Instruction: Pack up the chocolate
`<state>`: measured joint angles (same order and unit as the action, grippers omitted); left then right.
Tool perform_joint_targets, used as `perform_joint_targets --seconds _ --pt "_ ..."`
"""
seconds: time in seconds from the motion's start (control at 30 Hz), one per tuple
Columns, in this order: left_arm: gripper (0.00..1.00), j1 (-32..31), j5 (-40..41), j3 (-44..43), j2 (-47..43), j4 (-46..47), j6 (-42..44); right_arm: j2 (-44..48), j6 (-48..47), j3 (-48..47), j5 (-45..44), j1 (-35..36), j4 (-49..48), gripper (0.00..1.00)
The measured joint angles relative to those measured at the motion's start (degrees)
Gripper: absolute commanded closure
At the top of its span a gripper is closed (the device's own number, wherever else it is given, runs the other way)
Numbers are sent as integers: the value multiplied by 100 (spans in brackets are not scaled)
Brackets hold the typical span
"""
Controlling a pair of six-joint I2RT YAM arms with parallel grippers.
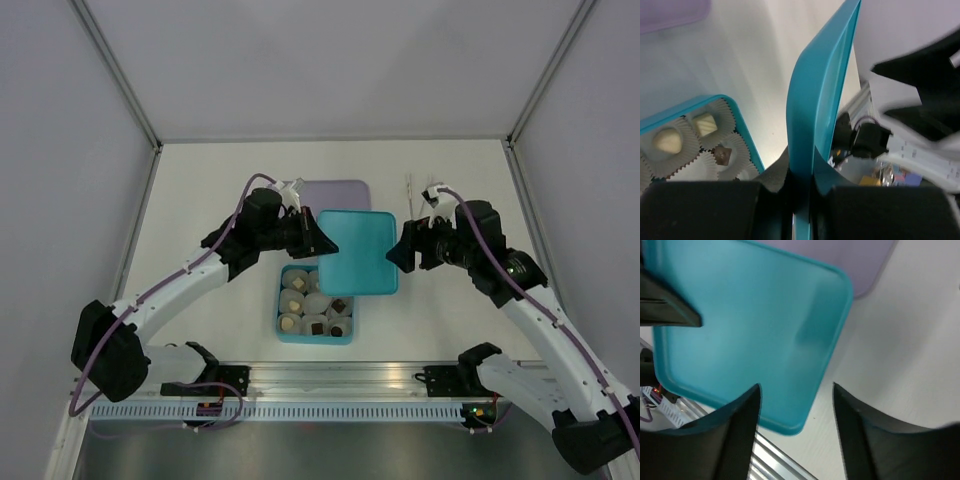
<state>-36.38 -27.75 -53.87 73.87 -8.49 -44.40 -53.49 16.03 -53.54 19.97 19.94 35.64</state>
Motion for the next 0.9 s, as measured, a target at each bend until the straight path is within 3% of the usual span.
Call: perform_joint_targets --seconds 0.1,0.2,0.3,0.43,0.53,0.73,0.9 --pt "98 2 616 -308 -136 -675 -321 439 -426 -72 -334 643 -103 2" --pt "98 20 1263 -844 -216 -1561 -638 732 -852 -149 -490 1349 -293 2" --pt "98 157 1591 -1432 -216 -2361 -898 568 -1329 -212 -1060 2496 -507 2" --pt "98 577 1777 -2118 -214 -3265 -1196 85 -2083 -212 -2188 4299 -741 2" --pt "98 745 1790 -2205 -256 -3530 -1353 -332 -2588 -212 -3121 5235 -986 2" --pt "98 732 1558 -2085 -385 -3919 -1563 -1200 -3545 -144 -4863 5560 -2044 2" --pt "98 732 1349 -1781 -656 -3963 -1740 -1309 -4277 170 -5608 5565 -3088 10"
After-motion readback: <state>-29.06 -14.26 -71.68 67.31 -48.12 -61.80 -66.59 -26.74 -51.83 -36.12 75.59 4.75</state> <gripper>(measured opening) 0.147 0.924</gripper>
